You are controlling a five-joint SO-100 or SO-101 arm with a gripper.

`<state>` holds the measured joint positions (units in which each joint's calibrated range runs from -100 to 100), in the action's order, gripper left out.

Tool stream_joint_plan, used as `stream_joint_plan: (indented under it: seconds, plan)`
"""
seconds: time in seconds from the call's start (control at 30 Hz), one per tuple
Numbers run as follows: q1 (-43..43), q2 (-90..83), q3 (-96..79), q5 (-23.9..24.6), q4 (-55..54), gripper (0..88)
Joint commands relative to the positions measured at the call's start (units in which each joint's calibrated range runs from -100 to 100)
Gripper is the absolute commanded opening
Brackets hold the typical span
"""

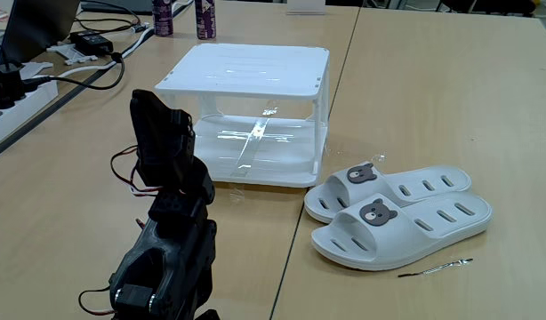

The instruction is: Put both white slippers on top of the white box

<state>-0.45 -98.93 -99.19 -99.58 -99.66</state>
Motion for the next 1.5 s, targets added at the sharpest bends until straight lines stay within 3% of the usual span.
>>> stream_joint_plan:
  seconds: [0.0, 1.17, 1.47]
  plan:
    - [-0.5, 0.0, -0.5, -0.4, 0.2, 0.6]
    - [0.1, 1.0, -0.5, -0.4, 0.2, 0.6]
    - [0.0, 33.9, -0.4, -0.4, 0.3, 0.6]
